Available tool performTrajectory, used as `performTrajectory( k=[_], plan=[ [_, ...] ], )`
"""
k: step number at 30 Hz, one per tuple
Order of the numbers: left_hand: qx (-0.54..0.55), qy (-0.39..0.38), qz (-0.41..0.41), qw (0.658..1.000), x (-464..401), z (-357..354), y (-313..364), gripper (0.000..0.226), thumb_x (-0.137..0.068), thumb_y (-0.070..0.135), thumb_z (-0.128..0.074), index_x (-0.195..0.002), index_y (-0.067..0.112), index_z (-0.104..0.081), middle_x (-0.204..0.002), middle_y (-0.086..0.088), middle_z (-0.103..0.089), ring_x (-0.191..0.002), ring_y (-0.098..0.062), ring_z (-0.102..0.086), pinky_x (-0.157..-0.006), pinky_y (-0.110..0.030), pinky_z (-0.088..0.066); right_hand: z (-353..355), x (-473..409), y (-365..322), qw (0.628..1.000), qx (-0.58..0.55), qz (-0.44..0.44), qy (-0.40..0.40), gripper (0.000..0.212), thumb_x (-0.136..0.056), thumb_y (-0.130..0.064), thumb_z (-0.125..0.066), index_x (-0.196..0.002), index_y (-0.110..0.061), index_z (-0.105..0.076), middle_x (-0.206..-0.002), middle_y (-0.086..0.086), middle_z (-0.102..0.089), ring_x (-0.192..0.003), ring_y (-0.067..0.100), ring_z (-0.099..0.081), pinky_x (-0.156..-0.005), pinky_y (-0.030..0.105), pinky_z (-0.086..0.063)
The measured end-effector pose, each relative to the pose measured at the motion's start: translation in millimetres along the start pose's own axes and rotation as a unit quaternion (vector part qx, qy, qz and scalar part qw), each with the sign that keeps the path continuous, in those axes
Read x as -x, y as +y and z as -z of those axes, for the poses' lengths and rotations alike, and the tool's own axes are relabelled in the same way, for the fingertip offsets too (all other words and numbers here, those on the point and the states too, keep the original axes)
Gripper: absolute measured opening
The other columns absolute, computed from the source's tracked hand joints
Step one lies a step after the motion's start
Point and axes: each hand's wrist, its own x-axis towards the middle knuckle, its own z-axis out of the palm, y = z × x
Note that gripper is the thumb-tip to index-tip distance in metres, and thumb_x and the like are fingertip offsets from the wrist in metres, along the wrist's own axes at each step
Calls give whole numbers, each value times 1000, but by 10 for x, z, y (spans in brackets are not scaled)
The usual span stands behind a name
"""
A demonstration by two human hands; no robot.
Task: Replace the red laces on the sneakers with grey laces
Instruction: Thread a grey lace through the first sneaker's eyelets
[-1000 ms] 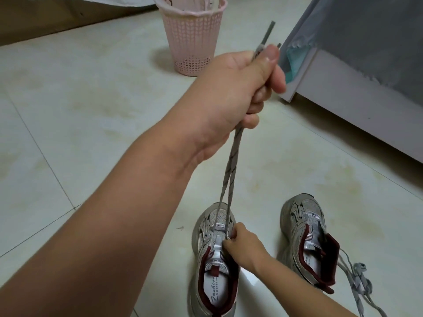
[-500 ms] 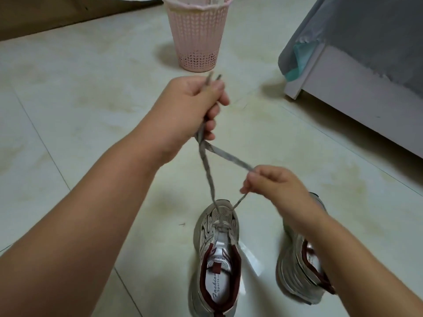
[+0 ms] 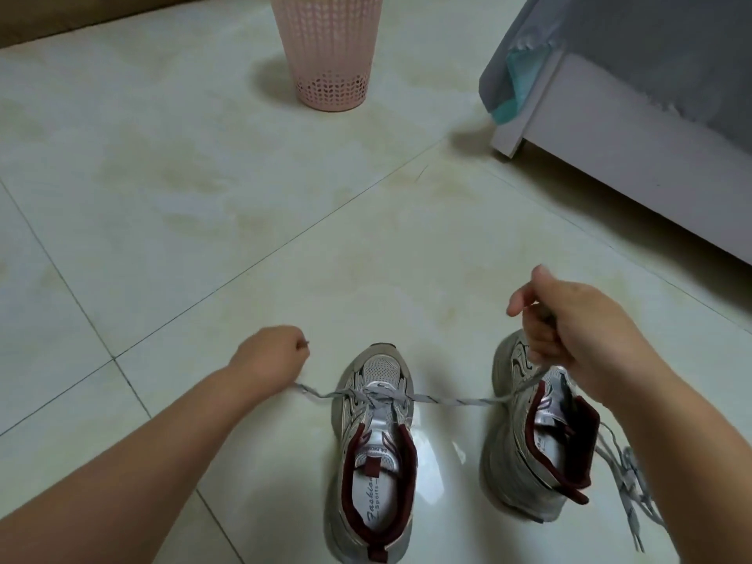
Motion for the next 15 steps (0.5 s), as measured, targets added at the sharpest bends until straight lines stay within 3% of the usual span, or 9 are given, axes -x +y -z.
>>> performTrajectory(
  k=[2,4,7,10,13,15],
  plan=[
    [-47,-15,-18,999,42,-176,53,25,-92,25,-45,-112,17,-58,-117,-6,-57,-107,-25,-54,-88,-31,-42,-48,-41,147,998,61,-1,6,34,-99,-26,-38,-79,-12,-62,-43,-1,-45,-35,10,-31,-36,20,-30],
    [-58,28,-49,997,123,-298,171,23,-92,26,-44,-109,19,-58,-114,-5,-52,-106,-25,-52,-87,-33,-42,-108,-84,312,996,93,-6,-4,24,-97,-17,-41,-89,-20,-63,-43,-4,-49,-31,4,-31,-33,15,-26],
    [-5,84,-114,990,303,-441,444,21,-92,32,-43,-87,21,-60,-94,0,-52,-93,-20,-52,-79,-32,-41,-231,-124,540,991,131,-5,-31,27,-97,-25,-44,-82,-19,-66,-35,-10,-38,-29,2,-26,-32,11,-20],
    [52,30,-109,992,449,-608,697,42,-81,52,-50,-55,19,-47,-71,4,-50,-80,-16,-52,-74,-31,-43,-341,-141,724,987,145,-26,-59,43,-95,-36,-45,-65,-13,-67,-38,-11,-34,-32,2,-27,-36,10,-22],
    [25,-5,-60,998,470,-781,810,43,-70,62,-55,-62,21,-48,-91,3,-49,-97,-16,-46,-86,-34,-41,-421,-184,851,989,127,-37,-62,34,-93,-17,-51,-62,-15,-64,-43,-8,-45,-36,7,-32,-39,16,-28],
    [17,-17,-37,999,459,-832,827,34,-74,52,-57,-79,18,-56,-106,-1,-47,-107,-20,-42,-89,-34,-42,-429,-247,888,992,116,-31,-35,30,-92,-7,-51,-65,-15,-63,-53,-3,-56,-38,7,-36,-41,19,-31]
  ],
)
